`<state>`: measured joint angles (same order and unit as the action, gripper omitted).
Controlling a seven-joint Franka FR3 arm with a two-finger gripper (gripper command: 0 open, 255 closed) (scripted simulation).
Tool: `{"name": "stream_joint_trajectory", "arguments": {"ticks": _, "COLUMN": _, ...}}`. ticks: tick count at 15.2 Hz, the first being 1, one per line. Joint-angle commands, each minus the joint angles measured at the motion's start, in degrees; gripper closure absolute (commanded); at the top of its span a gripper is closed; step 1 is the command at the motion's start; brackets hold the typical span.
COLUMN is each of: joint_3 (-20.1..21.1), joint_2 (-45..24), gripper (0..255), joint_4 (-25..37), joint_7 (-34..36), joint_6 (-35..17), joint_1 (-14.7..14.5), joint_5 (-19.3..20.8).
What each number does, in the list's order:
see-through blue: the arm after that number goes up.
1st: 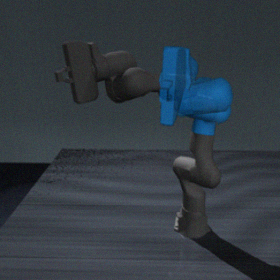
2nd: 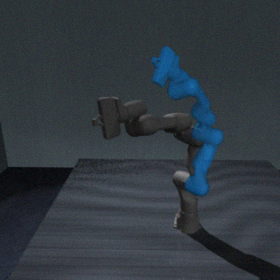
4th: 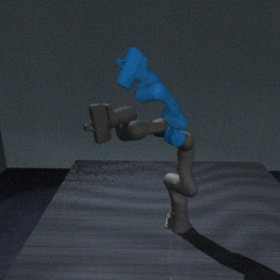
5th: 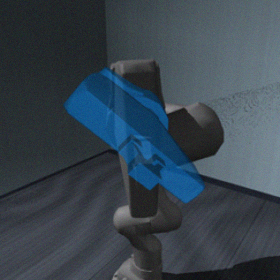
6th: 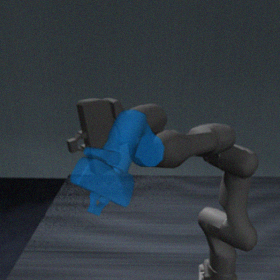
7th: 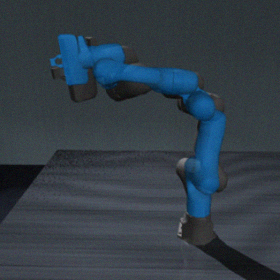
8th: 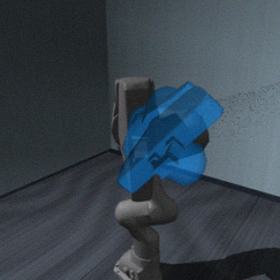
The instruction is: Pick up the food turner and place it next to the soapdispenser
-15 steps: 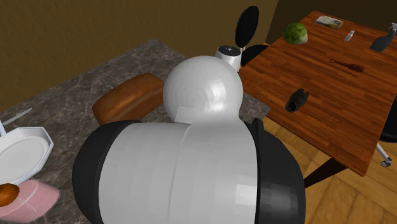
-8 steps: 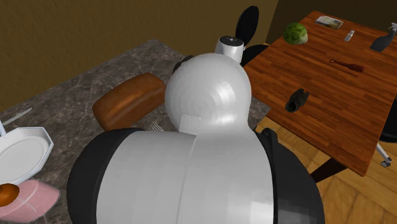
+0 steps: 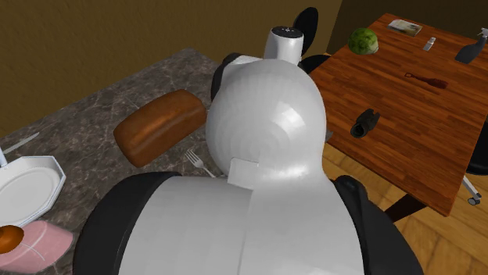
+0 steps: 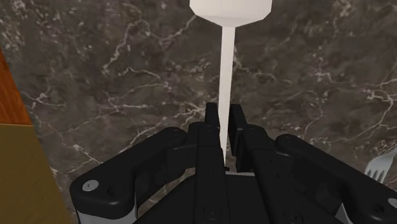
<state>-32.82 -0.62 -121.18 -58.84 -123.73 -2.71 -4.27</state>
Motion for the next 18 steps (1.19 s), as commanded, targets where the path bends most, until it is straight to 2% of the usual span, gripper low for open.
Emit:
{"name": "stream_joint_trajectory", "arguments": {"ticks": 1, "joint_3": 0.1, "joint_2": 0.6, "gripper": 255, "joint_4": 0.9, "joint_7": 0.5, "joint_6": 1.4, "joint_1": -0.1, "joint_5": 0.5}}
{"name": "stream_joint_trajectory", "arguments": {"ticks": 18, "joint_3": 0.5, "joint_2": 4.4, "gripper": 255, "joint_4": 10.5, "joint_7": 2.8, "joint_6": 14.1, "joint_1": -0.3, "joint_5": 3.1}}
